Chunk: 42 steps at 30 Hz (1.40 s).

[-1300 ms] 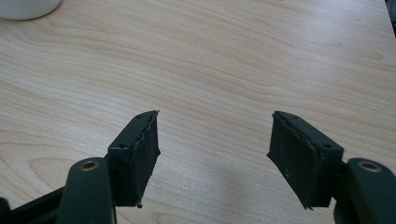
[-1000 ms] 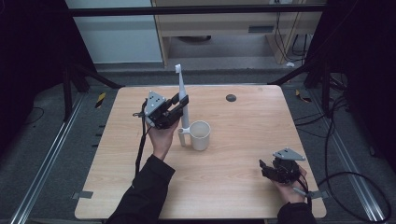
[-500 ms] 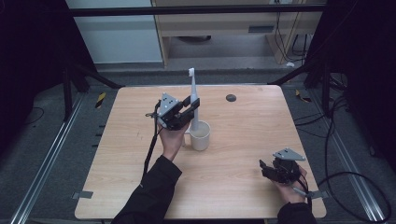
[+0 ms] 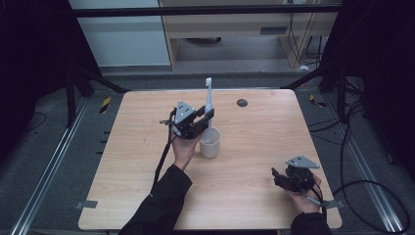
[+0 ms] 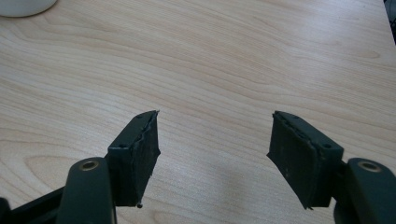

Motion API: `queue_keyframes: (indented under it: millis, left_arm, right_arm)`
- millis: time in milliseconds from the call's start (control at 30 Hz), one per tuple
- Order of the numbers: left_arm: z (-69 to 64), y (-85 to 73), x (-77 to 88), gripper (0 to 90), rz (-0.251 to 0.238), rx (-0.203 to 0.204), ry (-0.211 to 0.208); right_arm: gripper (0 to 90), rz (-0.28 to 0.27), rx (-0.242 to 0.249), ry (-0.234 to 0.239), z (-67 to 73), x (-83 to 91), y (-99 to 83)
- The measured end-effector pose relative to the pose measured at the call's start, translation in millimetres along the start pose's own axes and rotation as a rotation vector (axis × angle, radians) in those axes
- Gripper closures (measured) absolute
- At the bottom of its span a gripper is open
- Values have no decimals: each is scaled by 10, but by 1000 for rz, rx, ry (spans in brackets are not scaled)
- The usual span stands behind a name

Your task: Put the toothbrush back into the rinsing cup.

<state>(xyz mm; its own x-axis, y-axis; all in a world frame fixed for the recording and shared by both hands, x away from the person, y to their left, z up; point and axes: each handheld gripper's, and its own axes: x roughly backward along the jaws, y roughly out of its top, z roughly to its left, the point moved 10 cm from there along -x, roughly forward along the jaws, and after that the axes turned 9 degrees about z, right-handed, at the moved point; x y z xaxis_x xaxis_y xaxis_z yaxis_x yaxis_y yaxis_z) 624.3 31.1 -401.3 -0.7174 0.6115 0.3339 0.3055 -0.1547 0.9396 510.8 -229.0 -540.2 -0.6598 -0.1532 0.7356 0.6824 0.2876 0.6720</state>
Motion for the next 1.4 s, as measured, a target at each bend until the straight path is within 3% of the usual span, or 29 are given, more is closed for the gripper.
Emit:
queue_keyframes:
  millis: [833,1400]
  left_arm:
    - [-42,-423,-189,661,111,-7,-5]
    - [-31,-590,-256,658,172,-7,-5]
  right_arm:
    - [329,2,7,-3,1,-6,-2]
    - [328,6,3,-2,2,-8,-5]
